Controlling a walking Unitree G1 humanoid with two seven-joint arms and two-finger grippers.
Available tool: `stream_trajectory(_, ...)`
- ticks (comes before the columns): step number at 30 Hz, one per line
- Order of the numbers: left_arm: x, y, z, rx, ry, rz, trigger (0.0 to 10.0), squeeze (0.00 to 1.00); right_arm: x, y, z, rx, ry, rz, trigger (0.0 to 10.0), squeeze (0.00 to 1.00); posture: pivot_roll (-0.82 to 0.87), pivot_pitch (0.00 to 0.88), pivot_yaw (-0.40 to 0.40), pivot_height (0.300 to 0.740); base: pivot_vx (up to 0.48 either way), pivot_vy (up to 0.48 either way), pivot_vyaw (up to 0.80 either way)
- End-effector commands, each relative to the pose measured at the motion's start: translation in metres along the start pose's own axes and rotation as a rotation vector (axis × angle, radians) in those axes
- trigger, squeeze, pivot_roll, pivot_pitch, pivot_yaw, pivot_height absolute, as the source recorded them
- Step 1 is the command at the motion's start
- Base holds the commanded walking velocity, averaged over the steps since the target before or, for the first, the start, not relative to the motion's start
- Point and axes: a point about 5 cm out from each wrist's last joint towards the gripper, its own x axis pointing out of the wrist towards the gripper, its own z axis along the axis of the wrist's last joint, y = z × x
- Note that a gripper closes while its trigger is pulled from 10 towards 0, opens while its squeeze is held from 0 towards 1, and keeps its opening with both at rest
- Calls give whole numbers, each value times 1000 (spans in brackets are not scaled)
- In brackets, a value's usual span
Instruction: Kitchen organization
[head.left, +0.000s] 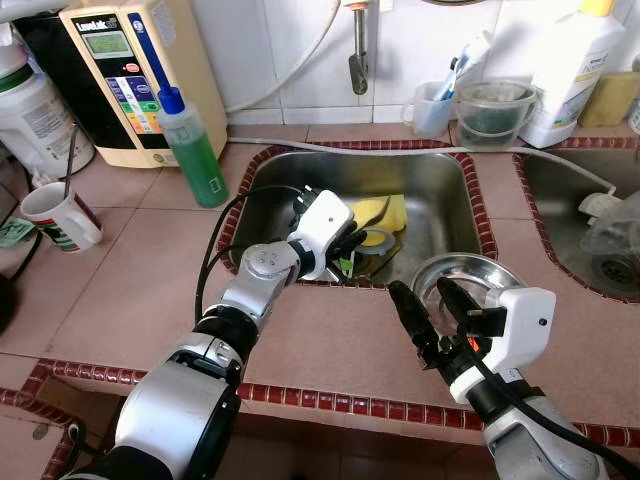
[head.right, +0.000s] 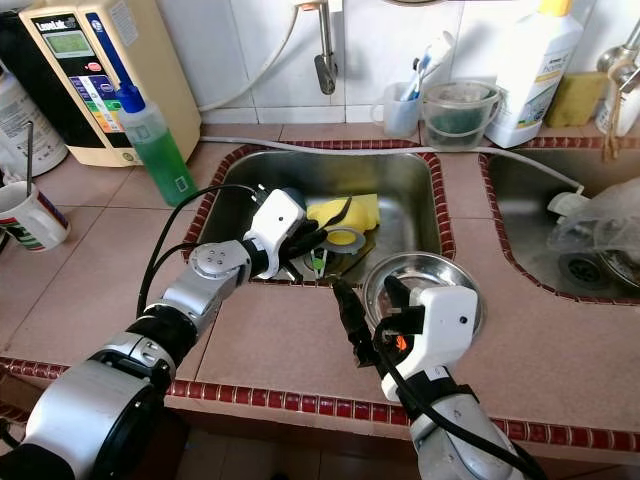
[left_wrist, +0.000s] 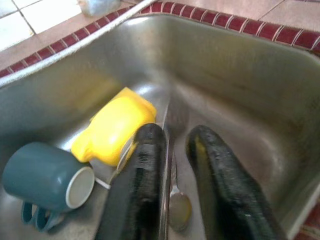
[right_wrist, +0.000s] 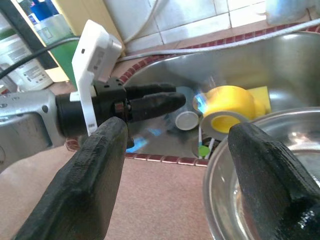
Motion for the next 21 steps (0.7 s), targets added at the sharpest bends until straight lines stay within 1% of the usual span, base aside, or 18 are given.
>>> stream_trajectory(1,-1,6,4,3,-2,12,10000,1000,-1,3,6,5,-19,9,10000,0,-190,139,155,740,0,0,0)
stream_trajectory(6,-1,8,4,2,1,19,10000,1000,0,3,7,9,-24,10,10000,0,-190,135,153,740,0,0,0)
stream_trajectory(11,-1,8,6,5,-6,15,10000,1000,2,0,9,-5,-34,0,10000,0,-188,132,152,740,0,0,0)
stream_trajectory(14,-1,8,7,30,-6,16,10000,1000,4,-4,11,-29,-52,-27,10000,0,-187,126,153,740,0,0,0)
stream_trajectory(15,-1,8,8,25,-9,10,10000,357,5,-6,12,-39,-58,-45,10000,0,-185,124,153,740,0,0,0)
stream_trajectory(16,-1,8,8,19,-11,7,10000,357,6,-8,12,-44,-61,-58,10000,0,-184,123,153,740,0,0,0)
stream_trajectory(17,-2,7,7,20,-16,1,10000,0,8,-13,14,-63,-76,-93,10000,0,-183,119,153,740,0,0,0)
stream_trajectory(19,-3,6,6,21,-18,-2,10000,0,11,-18,15,-75,-85,-129,10000,0,-180,115,152,740,0,0,0)
stream_trajectory(20,-4,5,4,19,-26,-12,10000,0,14,-24,17,-100,-101,-181,10000,0,-177,111,150,740,0,0,0)
stream_trajectory(21,-5,5,4,19,-28,-15,10000,0,15,-26,17,-106,-106,-193,10000,0,-177,111,150,740,0,0,0)
